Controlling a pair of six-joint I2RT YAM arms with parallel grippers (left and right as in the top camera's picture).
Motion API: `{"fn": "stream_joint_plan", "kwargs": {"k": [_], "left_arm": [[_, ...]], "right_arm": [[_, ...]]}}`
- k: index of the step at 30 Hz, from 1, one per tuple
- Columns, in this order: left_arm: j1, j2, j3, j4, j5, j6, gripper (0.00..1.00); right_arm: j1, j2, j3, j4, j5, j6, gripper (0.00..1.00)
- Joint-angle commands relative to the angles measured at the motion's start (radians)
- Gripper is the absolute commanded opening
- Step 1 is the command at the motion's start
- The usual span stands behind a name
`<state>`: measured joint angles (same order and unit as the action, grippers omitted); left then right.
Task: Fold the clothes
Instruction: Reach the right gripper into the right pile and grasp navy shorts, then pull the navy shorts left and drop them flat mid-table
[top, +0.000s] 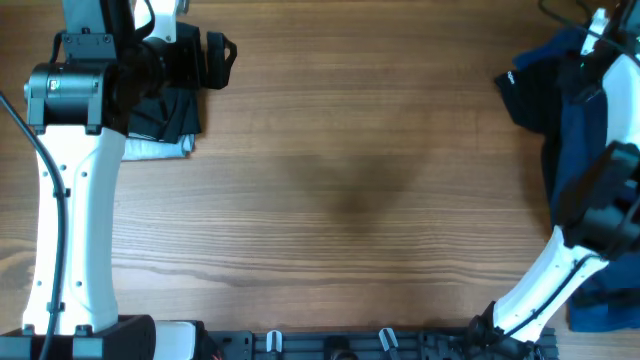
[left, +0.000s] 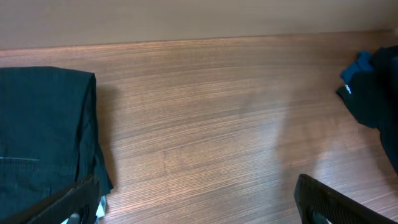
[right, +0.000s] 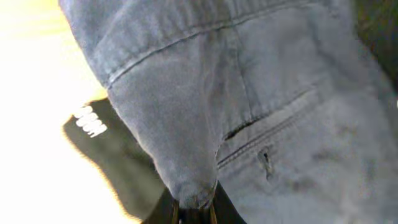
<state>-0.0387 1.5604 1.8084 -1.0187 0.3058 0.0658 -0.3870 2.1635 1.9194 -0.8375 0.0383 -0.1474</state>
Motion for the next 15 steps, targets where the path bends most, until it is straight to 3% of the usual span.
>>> {"fn": "stream_joint_plan", "kwargs": {"k": [1, 6, 9, 15], "left_arm": [[-0.004, 0.003, 0.011, 0.0, 0.016, -0.006, 1.0], [-0.004, 0.003, 0.011, 0.0, 0.016, -0.006, 1.0], [-0.004, 0.003, 0.011, 0.0, 0.016, -0.006, 1.0], [-0.004, 0.003, 0.011, 0.0, 0.016, -0.006, 1.0]], "right_arm": [[0.103, -0.054, 0.014, -0.083, -0.148, -0.006, 0.04], [0.315, -0.052, 0.006, -0.156, -0.296, 0.119, 0.05], [0.524, -0.028, 0.001, -0.148, -0.309, 0.227, 0.06], [0.927, 0.102, 0.001, -0.078, -0.308, 0.226, 0.1]]}}
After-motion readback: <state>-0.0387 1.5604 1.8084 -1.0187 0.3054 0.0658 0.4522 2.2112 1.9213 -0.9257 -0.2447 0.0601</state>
